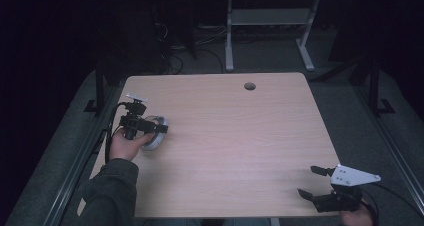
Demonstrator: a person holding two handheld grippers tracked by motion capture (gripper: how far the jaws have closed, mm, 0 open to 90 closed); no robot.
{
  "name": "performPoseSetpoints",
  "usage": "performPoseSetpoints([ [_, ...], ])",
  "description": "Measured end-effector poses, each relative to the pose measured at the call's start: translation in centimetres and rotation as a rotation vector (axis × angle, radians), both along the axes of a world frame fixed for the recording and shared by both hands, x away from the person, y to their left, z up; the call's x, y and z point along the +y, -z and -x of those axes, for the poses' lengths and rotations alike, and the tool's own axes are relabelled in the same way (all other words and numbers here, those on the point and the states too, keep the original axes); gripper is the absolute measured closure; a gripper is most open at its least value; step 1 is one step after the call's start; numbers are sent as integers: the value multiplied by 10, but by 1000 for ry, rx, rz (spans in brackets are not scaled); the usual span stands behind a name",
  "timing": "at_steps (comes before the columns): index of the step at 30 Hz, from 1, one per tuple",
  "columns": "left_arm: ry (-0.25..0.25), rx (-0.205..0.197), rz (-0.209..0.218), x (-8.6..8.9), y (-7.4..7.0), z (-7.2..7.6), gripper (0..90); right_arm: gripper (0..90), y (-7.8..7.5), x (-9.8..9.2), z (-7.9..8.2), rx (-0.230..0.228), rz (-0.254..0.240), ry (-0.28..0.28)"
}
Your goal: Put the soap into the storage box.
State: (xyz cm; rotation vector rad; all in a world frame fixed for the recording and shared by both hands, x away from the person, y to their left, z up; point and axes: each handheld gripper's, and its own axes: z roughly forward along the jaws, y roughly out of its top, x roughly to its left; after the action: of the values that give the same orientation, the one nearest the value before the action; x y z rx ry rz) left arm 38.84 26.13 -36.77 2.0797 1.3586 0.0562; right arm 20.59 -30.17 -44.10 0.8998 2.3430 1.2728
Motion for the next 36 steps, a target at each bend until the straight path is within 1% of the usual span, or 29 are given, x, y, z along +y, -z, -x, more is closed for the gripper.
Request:
performPoseSetpoints([
  [1,0,-2,5,-1,0,1,322,138,0,0,0,-1,0,-1],
  [3,19,-4,10,-3,-1,3,322,138,0,0,0,0,0,-1],
  [5,21,-15,20,-4,-1,6,320,138,0,0,0,-1,1,-2],
  [8,38,-21,21,-5,-2,8,319,138,0,1,0,1,2,-4],
  [12,46,-28,33,-8,-2,12,311,138,0,1,0,-1,3,-5],
  [14,56,-28,36,-9,-3,14,310,138,0,1,0,-1,3,-6],
  [15,69,-31,37,-11,-3,15,309,138,0,1,0,-1,3,-7],
  [16,69,-31,37,-11,-3,15,307,138,0,1,0,-1,3,-7],
  [17,68,-35,45,-13,-3,17,307,138,0,1,-1,-1,5,-6],
  [19,76,-39,45,-15,-5,18,306,138,0,1,0,0,5,-7],
  [20,76,-41,55,-16,-5,20,303,138,0,1,0,0,5,-6],
  [23,97,-47,53,-18,-6,23,303,138,0,1,-1,0,5,-6],
  [24,98,-48,61,-19,-6,24,303,138,0,1,-1,1,6,-6],
  [25,99,-50,70,-20,-6,25,304,138,0,1,0,1,6,-5],
  [29,121,-54,67,-25,-5,29,304,138,0,1,0,2,6,-6],
  [30,125,-53,72,-26,-4,31,302,138,1,1,-1,1,9,-6],
  [34,132,-54,73,-29,-2,34,302,138,1,2,-1,2,9,-7],
  [36,145,-55,78,-31,-1,37,302,138,1,2,-1,2,10,-7],
])
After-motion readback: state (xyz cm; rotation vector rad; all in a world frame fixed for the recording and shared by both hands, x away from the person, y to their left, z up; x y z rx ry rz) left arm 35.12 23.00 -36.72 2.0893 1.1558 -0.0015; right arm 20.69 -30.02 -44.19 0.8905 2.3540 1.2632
